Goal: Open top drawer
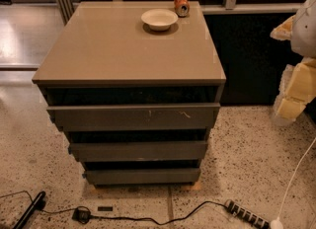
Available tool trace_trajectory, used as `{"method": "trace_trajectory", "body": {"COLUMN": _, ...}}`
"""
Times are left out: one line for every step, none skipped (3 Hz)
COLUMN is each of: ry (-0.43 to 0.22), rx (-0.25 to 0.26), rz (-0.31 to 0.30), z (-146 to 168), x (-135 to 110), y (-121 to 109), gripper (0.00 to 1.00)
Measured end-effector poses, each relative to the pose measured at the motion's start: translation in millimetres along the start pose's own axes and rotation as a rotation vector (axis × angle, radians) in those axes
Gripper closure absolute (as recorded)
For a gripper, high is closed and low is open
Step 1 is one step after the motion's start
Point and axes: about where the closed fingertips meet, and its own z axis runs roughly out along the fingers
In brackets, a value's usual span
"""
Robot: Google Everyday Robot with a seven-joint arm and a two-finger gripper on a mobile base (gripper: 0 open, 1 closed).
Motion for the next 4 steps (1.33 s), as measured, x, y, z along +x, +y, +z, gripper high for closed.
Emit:
{"method": "trace_trajectory", "body": {"ry": 0.0, "rx": 0.0, "rz": 0.0, "z": 0.0, "x": 0.0, "y": 0.0, "gripper": 0.0}}
{"method": "trace_trajectory", "body": {"ry": 0.0, "rx": 0.0, "rz": 0.0, "z": 0.0, "x": 0.0, "y": 0.0, "gripper": 0.12}}
{"method": "trace_trajectory", "body": {"ry": 0.0, "rx": 0.0, "rz": 0.0, "z": 0.0, "x": 0.0, "y": 0.0, "gripper": 0.43}}
{"method": "trace_trajectory", "body": {"ry": 0.0, "rx": 0.0, "rz": 0.0, "z": 0.0, "x": 0.0, "y": 0.0, "gripper": 0.66}}
